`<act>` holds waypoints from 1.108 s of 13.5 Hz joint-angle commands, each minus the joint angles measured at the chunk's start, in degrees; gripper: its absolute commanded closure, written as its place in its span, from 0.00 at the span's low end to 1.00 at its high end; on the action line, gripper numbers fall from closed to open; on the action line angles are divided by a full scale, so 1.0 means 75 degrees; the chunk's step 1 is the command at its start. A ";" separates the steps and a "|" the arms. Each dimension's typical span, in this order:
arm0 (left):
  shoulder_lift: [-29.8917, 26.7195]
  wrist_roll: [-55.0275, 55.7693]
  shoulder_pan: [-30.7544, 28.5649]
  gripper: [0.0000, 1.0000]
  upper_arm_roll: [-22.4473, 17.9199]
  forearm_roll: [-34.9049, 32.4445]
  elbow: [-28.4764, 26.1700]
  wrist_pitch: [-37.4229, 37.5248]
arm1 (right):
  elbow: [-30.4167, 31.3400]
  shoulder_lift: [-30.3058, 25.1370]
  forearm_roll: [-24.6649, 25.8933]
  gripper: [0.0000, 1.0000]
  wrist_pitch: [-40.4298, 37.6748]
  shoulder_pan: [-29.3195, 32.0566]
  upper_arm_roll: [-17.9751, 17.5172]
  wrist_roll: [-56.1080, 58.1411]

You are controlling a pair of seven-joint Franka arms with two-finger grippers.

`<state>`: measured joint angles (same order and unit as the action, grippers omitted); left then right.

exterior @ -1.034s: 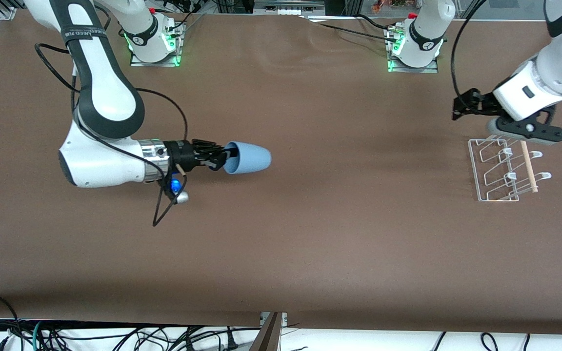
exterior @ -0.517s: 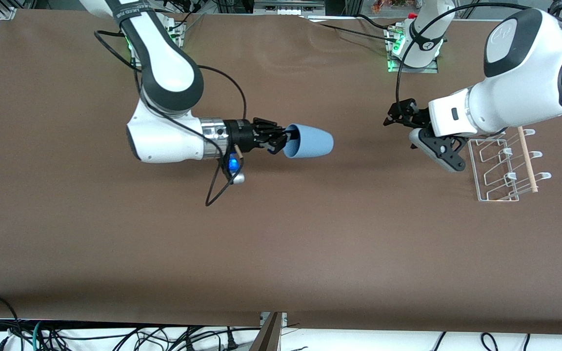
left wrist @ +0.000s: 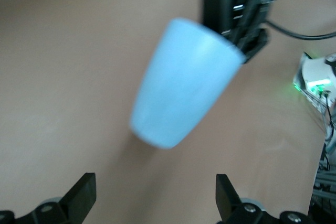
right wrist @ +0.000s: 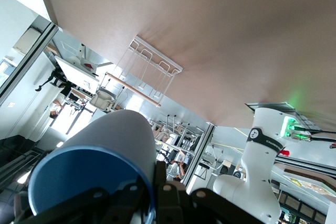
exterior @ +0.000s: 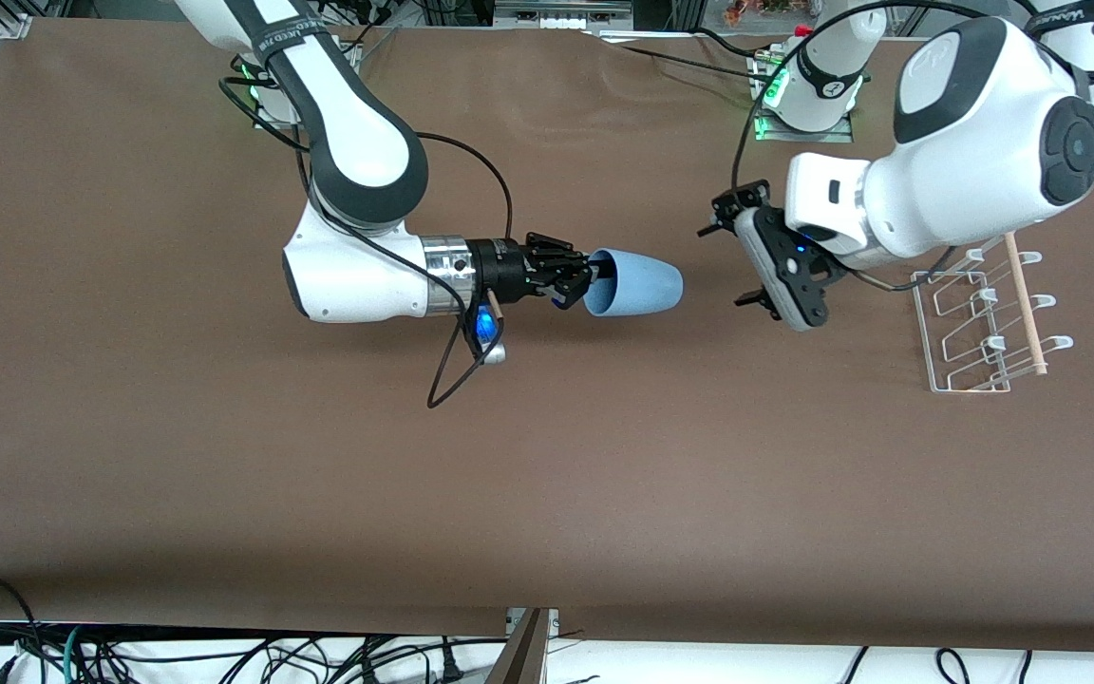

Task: Transfer cup to left arm and place on rack
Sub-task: 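Hold the cup with the right gripper while the left gripper grasps it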

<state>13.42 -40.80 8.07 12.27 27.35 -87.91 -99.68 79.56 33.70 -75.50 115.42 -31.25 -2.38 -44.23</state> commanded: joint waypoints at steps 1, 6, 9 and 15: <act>0.0191 -0.1317 0.0201 0.00 -0.0043 0.0291 0.0108 -0.0417 | -0.0365 0.0160 -0.0129 1.00 0.0032 -0.0075 0.0025 -0.0207; 0.0648 -0.2551 0.0470 0.00 -0.0054 0.0220 0.0096 -0.1614 | -0.0377 0.0160 -0.0129 1.00 0.0032 -0.0087 0.0025 -0.0243; 0.0742 -0.2693 0.0670 0.00 -0.0043 0.0267 -0.0055 -0.1885 | -0.0377 0.0160 -0.0140 1.00 0.0044 -0.0087 0.0025 -0.0243; 0.0707 -0.2809 0.0600 0.06 0.0110 0.0302 -0.0126 -0.1569 | -0.0483 0.0171 -0.0140 1.00 0.0220 -0.0110 0.0025 -0.0289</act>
<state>19.01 -59.27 12.91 12.73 28.02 -88.50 -112.03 77.39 34.40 -75.60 116.32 -31.67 -2.07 -45.32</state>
